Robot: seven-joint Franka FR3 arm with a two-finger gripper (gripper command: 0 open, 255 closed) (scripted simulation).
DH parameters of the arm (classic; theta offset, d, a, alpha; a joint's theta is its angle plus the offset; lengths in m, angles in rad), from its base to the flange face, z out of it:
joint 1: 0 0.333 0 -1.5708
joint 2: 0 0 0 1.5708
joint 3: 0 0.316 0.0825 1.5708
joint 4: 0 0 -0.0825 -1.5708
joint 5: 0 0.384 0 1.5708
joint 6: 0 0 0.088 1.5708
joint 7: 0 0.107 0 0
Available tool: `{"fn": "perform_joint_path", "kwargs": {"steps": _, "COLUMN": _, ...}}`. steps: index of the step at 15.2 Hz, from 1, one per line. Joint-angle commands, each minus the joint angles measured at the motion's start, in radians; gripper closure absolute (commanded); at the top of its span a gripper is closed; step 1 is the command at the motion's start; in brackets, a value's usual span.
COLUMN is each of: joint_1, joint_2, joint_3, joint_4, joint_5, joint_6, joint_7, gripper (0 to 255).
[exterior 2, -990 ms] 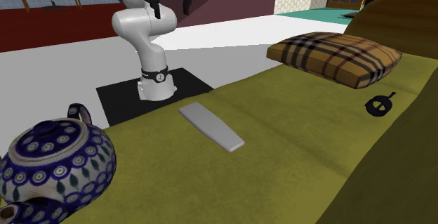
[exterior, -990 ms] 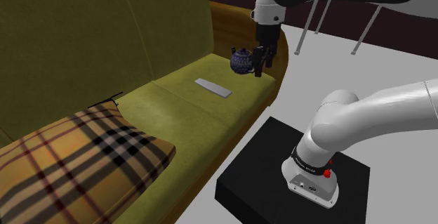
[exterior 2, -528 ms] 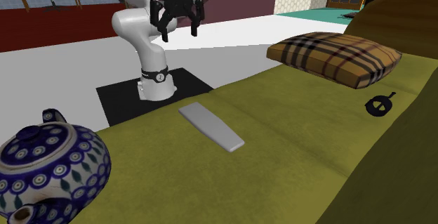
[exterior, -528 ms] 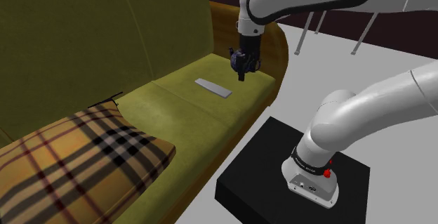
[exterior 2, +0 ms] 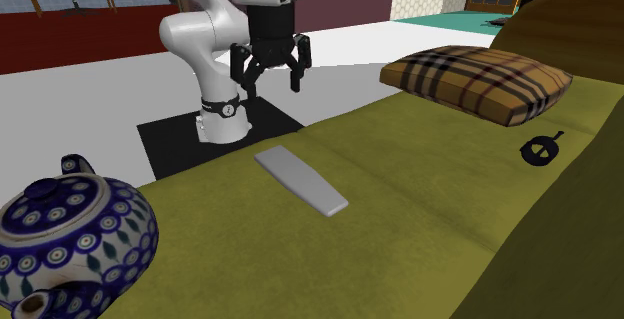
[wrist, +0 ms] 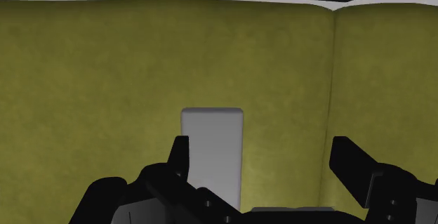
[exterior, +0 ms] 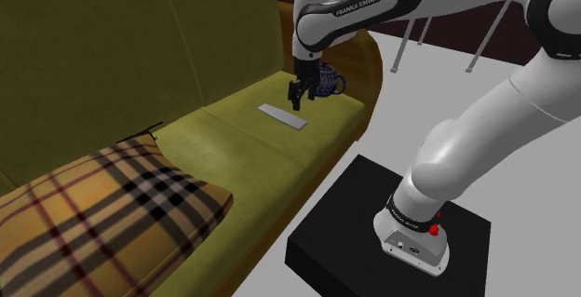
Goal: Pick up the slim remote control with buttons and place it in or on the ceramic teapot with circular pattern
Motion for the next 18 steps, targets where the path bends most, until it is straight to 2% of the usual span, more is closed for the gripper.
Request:
{"fn": "perform_joint_path", "kwargs": {"steps": 1, "joint_1": -0.004, "joint_2": 0.071, "joint_3": -0.007, "joint_4": 0.025, "joint_5": -0.002, "joint_6": 0.060, "joint_7": -0.010, "gripper": 0}}
{"fn": "perform_joint_path", "kwargs": {"steps": 9, "joint_1": -0.010, "joint_2": 0.369, "joint_3": -0.021, "joint_4": 0.203, "joint_5": 0.008, "joint_6": 0.227, "joint_7": -0.036, "gripper": 0}}
{"fn": "perform_joint_path", "kwargs": {"steps": 18, "joint_1": -0.012, "joint_2": 0.439, "joint_3": -0.021, "joint_4": 0.173, "joint_5": 0.013, "joint_6": 0.329, "joint_7": -0.040, "gripper": 0}}
